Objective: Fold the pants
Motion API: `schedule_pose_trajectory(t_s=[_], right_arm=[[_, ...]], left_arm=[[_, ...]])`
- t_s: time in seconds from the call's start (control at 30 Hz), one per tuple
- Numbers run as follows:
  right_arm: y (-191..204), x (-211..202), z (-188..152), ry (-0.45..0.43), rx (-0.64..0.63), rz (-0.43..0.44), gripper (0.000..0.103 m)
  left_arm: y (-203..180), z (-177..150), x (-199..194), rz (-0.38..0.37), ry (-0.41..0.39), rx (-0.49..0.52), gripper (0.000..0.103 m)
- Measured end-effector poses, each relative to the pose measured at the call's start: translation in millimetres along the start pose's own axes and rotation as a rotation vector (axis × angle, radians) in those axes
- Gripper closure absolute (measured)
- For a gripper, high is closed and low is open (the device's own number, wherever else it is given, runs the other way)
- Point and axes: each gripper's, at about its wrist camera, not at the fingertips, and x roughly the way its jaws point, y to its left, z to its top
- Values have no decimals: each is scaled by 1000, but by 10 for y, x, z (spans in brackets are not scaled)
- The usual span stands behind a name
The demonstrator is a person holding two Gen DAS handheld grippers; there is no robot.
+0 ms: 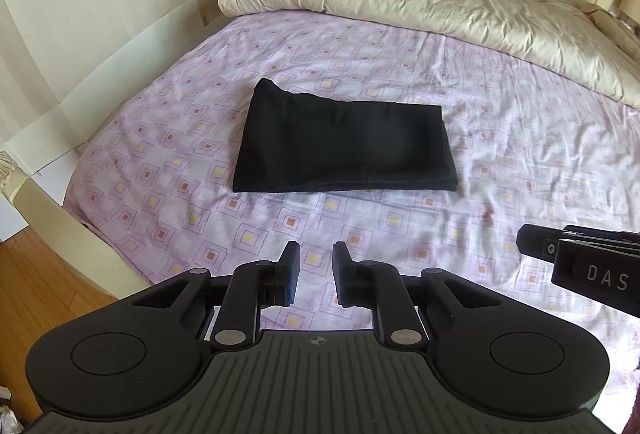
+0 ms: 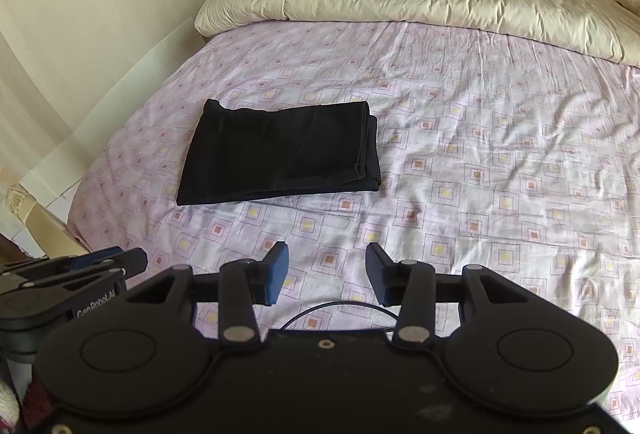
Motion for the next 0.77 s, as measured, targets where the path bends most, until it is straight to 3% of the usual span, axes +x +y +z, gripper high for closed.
schedule_pose_trajectory(t_s=[0.77], right_arm=[[-32,-19,-43,0,0,4,57]], left_arm=[[-31,-14,-49,-15,-8,-9,86]])
